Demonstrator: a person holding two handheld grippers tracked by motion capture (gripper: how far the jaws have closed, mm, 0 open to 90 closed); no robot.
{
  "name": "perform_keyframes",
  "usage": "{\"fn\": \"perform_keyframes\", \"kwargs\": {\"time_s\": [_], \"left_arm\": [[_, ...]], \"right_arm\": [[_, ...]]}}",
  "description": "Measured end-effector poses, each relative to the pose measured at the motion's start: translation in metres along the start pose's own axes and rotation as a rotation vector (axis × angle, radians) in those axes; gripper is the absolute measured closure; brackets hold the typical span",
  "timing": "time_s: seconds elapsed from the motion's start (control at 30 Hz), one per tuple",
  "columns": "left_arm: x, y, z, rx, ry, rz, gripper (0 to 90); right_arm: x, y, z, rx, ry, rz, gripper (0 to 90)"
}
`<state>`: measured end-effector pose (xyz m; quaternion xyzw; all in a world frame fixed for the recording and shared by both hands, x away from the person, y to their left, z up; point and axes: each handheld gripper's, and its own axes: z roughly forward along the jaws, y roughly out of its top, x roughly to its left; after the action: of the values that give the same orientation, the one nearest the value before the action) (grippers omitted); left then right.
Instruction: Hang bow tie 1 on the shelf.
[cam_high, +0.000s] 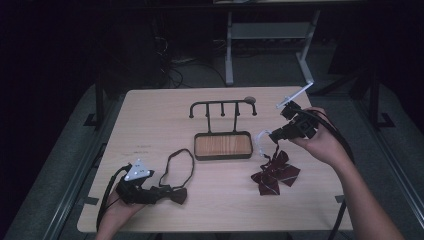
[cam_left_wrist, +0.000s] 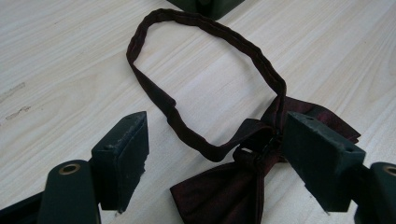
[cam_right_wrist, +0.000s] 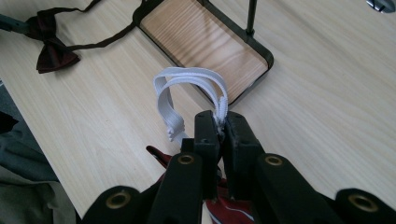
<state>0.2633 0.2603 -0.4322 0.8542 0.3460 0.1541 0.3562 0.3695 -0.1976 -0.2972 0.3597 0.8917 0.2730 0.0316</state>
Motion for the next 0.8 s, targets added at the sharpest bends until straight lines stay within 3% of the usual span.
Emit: {"fn": "perform_keyframes", "kwargs": {"time_s": [0.43,0.8], "left_arm": [[0.001,0.000,-0.001,-0.002,0.002,0.000,23.7],[0.003,-0.001,-0.001,-0.004,-0.003,-0.002,23.7]], "right_arm": [[0.004,0.022,-0.008,-0.014,-0.023,-0.022,84.5],[-0.003,0.036,-0.011,-0.017,-0.039,-0.007,84.6]]}}
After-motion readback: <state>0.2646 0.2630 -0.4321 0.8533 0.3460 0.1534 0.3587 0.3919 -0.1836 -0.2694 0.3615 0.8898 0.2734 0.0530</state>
